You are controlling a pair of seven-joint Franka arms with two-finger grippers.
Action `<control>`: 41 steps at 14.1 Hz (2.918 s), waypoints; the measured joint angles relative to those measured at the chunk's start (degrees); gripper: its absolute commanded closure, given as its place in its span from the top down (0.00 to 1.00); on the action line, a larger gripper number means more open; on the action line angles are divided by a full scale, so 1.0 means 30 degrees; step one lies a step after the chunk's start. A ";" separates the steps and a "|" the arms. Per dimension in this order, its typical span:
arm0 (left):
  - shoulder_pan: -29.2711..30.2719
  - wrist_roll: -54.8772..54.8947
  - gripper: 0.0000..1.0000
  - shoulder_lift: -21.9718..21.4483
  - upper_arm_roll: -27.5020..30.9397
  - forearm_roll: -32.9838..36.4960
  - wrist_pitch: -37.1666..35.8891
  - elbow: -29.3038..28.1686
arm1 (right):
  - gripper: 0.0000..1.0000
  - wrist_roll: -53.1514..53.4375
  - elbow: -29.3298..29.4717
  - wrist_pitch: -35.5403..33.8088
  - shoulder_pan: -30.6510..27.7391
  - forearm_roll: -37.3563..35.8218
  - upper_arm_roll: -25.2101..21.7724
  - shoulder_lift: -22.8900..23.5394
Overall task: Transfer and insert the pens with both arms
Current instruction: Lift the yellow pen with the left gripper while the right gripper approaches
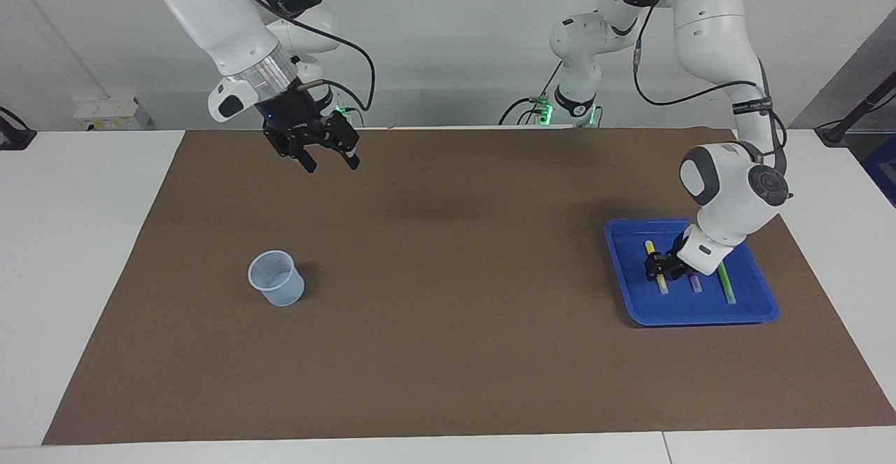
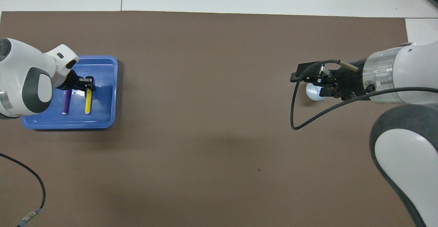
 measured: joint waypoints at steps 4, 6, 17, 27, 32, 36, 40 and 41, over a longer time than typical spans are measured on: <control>-0.0001 0.0003 0.00 -0.0061 -0.0001 0.0000 0.0000 -0.0007 | 1.00 0.0546 -0.0053 0.0129 0.0180 0.0375 0.0012 0.0000; -0.0002 0.0003 0.00 -0.0062 -0.0003 -0.0001 -0.0022 -0.0011 | 1.00 0.1597 -0.0087 0.0640 0.0539 0.0766 0.0022 0.0000; -0.0019 -0.0896 0.00 -0.1159 -0.0082 -0.2719 -0.4247 0.1189 | 1.00 0.5600 -0.0664 0.2629 0.1194 0.3201 0.0033 0.0158; -0.2090 -1.4326 0.00 -0.1945 -0.0850 -0.5326 -0.6463 0.2127 | 1.00 0.7891 -0.1611 0.4637 0.2836 0.3939 0.0031 0.0163; -0.3636 -2.0333 0.00 -0.1947 -0.0965 -0.8076 -0.6560 0.2120 | 1.00 0.7971 -0.2124 0.6082 0.3753 0.3950 0.0040 0.0189; -0.4597 -2.3980 0.00 -0.1989 -0.0983 -1.0948 -0.6534 0.2124 | 1.00 0.8003 -0.2954 0.7621 0.4388 0.3952 0.0043 0.0536; -0.5158 -2.7883 0.00 -0.2328 -0.0994 -1.1662 -0.6359 0.2159 | 1.00 0.6907 -0.3281 0.9145 0.5309 0.3952 0.0040 0.1910; -0.5252 -2.8696 0.00 -0.2444 -0.1035 -1.1861 -0.6315 0.2163 | 1.00 0.6880 -0.3280 0.9251 0.5569 0.3953 0.0043 0.2077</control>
